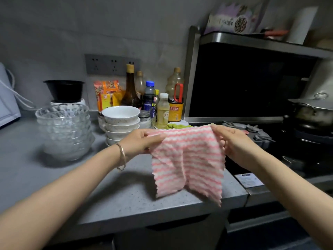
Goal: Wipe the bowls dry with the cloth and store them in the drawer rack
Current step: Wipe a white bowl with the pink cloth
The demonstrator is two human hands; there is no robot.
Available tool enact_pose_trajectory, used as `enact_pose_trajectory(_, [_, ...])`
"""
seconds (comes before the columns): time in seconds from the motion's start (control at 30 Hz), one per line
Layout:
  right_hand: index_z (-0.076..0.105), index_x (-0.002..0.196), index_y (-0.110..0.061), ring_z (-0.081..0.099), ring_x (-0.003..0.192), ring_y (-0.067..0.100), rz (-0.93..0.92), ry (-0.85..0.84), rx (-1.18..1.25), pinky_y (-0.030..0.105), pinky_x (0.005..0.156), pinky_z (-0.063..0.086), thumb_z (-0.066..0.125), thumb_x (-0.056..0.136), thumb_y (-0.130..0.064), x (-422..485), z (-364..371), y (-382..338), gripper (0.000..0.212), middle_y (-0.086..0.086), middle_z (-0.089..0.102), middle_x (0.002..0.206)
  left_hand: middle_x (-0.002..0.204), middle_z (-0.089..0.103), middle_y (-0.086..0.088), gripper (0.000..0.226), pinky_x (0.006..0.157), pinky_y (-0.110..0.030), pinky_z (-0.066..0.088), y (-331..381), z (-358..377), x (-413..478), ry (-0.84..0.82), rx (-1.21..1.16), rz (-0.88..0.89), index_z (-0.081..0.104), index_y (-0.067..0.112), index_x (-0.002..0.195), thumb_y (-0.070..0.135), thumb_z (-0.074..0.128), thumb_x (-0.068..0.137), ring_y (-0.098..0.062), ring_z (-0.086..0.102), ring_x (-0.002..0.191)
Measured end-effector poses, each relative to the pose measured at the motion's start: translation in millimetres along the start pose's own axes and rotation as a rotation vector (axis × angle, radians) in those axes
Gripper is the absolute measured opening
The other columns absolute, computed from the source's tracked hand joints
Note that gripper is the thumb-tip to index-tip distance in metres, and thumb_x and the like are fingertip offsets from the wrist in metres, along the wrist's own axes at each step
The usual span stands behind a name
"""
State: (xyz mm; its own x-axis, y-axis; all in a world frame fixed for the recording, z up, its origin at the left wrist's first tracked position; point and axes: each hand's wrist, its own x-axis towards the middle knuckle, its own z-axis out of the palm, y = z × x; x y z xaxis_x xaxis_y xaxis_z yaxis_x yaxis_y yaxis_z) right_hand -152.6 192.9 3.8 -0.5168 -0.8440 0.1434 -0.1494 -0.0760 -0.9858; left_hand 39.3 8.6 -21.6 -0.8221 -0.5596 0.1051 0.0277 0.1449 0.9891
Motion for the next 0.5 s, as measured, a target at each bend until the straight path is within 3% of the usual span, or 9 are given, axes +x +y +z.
enact_pose_trajectory(0.07, [0.073, 0.092, -0.015, 0.055, 0.074, 0.020, 0.007, 0.019, 0.021, 0.025, 0.061, 0.040, 0.056, 0.091, -0.034, 2, -5, -1, 0.026, 0.012, 0.058, 0.090, 0.089, 0.074, -0.003, 0.039, 0.063, -0.021, 0.055, 4, 8, 3, 0.075, -0.108, -0.044, 0.068, 0.012, 0.103, 0.031, 0.072, 0.069, -0.011, 0.069, 0.077])
enact_pose_trajectory(0.17, [0.070, 0.101, -0.012, 0.061, 0.067, 0.010, 0.029, 0.023, 0.059, 0.019, 0.061, 0.047, 0.055, 0.094, -0.029, 14, -5, 3, 0.024, 0.003, 0.064, 0.083, 0.080, 0.071, -0.003, 0.019, 0.055, -0.018, 0.053, 10, 16, 16, 0.184, -0.147, -0.074, 0.066, 0.010, 0.093, 0.026, 0.067, 0.084, -0.007, 0.068, 0.063])
enact_pose_trajectory(0.3, [0.069, 0.098, -0.015, 0.066, 0.069, 0.005, -0.022, 0.066, 0.137, 0.014, 0.059, 0.051, 0.055, 0.095, -0.023, 40, -6, -7, 0.017, -0.006, 0.072, 0.081, 0.070, 0.064, -0.004, 0.019, 0.049, -0.017, 0.047, 29, 11, 40, 0.312, -0.095, 0.039, 0.063, 0.010, 0.081, 0.029, 0.066, 0.086, -0.014, 0.056, 0.061])
enact_pose_trajectory(0.43, [0.067, 0.108, -0.011, 0.068, 0.091, 0.016, -0.059, -0.024, 0.171, 0.020, 0.076, 0.055, 0.057, 0.090, -0.026, 42, -12, -1, 0.026, 0.006, 0.072, 0.102, 0.089, 0.068, -0.022, 0.043, 0.078, -0.039, 0.052, 32, 7, 30, 0.296, 0.001, 0.084, 0.066, 0.000, 0.094, 0.038, 0.075, 0.076, -0.024, 0.059, 0.080])
enact_pose_trajectory(0.5, [0.070, 0.105, -0.010, 0.062, 0.092, 0.022, -0.005, -0.078, 0.151, 0.021, 0.076, 0.055, 0.065, 0.080, -0.033, 29, -17, 19, 0.034, 0.011, 0.069, 0.102, 0.078, 0.070, -0.011, 0.036, 0.068, -0.031, 0.054, 18, 9, 12, 0.240, 0.063, 0.041, 0.068, 0.007, 0.088, 0.038, 0.072, 0.069, -0.017, 0.061, 0.069])
